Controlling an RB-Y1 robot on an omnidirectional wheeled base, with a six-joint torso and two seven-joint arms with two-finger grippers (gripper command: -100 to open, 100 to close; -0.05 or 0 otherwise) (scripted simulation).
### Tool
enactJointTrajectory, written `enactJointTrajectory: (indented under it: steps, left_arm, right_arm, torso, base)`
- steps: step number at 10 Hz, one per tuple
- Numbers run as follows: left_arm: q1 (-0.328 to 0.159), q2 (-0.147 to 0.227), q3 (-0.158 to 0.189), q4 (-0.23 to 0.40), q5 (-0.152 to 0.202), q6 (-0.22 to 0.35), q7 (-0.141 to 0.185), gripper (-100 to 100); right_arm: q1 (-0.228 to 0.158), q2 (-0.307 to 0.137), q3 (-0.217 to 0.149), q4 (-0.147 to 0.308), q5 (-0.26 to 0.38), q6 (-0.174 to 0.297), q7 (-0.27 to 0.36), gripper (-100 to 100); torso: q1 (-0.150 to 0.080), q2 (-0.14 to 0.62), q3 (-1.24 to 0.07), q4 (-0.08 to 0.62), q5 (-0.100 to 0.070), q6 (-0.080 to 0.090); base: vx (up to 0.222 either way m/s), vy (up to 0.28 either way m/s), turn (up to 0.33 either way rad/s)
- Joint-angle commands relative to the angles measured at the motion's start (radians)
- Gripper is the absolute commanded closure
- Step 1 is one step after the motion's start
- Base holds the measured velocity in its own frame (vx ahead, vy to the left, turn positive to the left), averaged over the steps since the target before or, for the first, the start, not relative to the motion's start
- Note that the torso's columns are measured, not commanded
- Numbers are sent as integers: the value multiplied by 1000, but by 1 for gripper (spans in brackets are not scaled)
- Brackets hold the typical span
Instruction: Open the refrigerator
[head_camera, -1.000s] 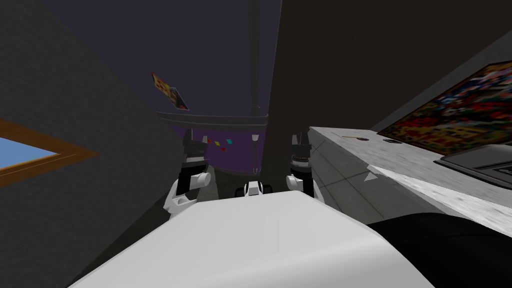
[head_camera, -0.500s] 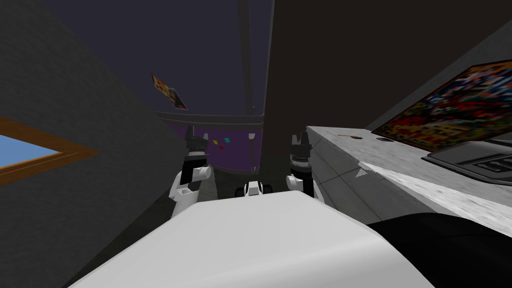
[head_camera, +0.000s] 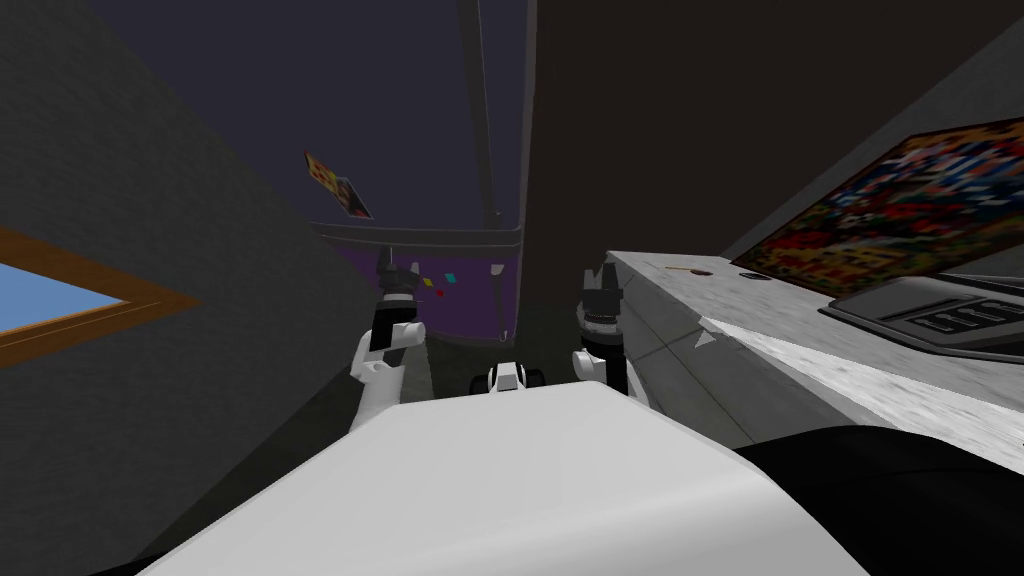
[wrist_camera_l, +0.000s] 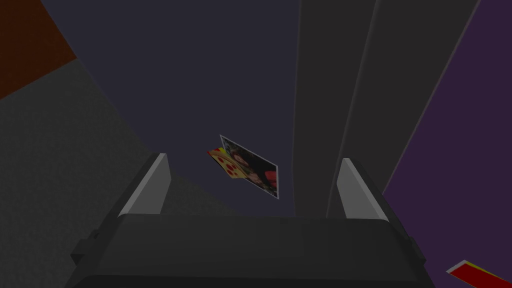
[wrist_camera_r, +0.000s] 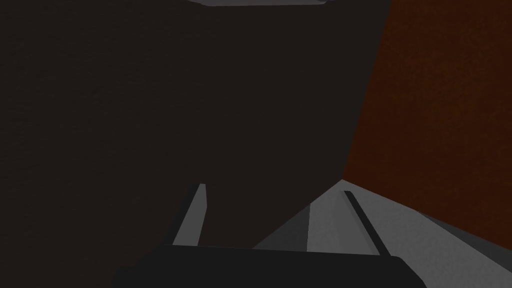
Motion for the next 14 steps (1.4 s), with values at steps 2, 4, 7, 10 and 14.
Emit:
enactJointTrajectory:
  steps: [2,4,7,10,14]
  left_arm:
    - [-99,0,40,83,-18,60,59,-100]
    - [-156,-3,58,130,-28,88,84,-100]
    - [-226,-5,76,177,-38,116,110,-100]
    - [-318,-9,111,267,-59,174,161,-100]
    - [-428,-12,145,359,-79,231,212,-100]
  right_arm:
    - [0,0,0,0,0,0,0,0]
    - [0,0,0,0,0,0,0,0]
    - [0,0,0,0,0,0,0,0]
    - [0,0,0,0,0,0,0,0]
    - [0,0,0,0,0,0,0,0]
  torso:
    - [0,1,1,0,0,0]
    - [0,0,0,0,0,0]
    - [-1,1,1,0,0,0]
    - [-1,1,1,0,0,0]
    - [0,1,0,0,0,0]
  base:
    - [-65,-66,-8]
    - [-55,-60,-7]
    - [-59,-64,-5]
    - [-69,-71,-6]
    - [-63,-68,-5]
